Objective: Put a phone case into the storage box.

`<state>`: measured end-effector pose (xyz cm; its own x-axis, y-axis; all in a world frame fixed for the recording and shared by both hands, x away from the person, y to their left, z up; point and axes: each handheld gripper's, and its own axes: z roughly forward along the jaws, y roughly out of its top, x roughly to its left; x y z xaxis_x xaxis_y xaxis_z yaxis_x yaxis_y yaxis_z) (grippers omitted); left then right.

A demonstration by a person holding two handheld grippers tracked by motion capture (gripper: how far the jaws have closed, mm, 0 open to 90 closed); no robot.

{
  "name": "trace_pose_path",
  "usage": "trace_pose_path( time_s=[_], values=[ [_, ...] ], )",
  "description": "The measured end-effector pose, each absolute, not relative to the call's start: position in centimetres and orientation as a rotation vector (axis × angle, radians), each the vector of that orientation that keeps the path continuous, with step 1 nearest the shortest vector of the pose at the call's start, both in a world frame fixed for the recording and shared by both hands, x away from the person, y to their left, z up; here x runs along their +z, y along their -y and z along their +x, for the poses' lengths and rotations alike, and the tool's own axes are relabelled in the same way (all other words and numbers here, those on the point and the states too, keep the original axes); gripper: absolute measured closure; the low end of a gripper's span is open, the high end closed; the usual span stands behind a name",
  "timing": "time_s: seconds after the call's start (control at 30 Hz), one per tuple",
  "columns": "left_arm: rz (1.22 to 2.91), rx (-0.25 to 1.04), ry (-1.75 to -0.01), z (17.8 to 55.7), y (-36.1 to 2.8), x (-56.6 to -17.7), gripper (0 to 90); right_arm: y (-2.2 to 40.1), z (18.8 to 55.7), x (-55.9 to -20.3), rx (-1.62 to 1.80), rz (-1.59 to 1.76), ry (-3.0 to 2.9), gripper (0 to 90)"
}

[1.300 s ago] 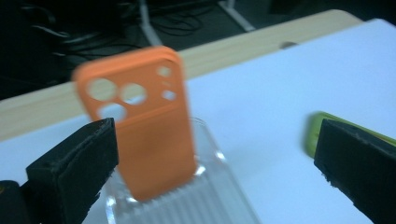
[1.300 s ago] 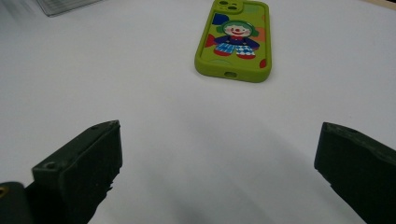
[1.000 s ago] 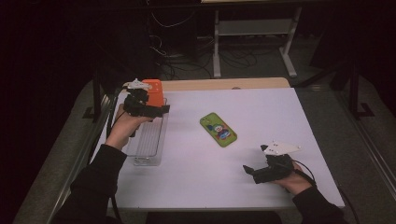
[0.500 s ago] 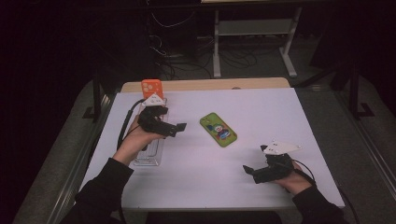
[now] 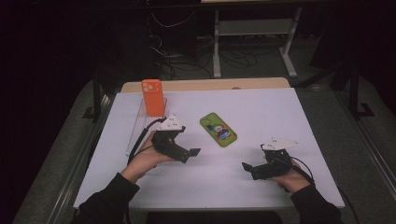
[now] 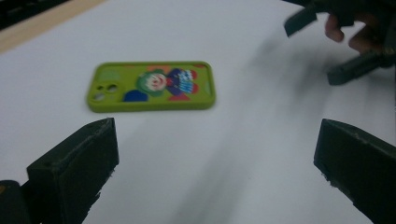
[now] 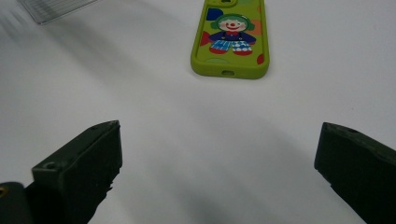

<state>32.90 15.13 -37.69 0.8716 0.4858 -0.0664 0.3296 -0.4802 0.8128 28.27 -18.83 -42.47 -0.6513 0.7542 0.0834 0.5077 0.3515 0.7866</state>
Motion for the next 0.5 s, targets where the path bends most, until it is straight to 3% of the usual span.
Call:
trace_pose_path(
  time_s=[0.5],
  values=[
    [2.154,0.178,-0.525,31.5,-14.5,-40.5,0.0,18.9,29.6,-40.8,1.164,1.183,-2.346,0.1]
  ],
)
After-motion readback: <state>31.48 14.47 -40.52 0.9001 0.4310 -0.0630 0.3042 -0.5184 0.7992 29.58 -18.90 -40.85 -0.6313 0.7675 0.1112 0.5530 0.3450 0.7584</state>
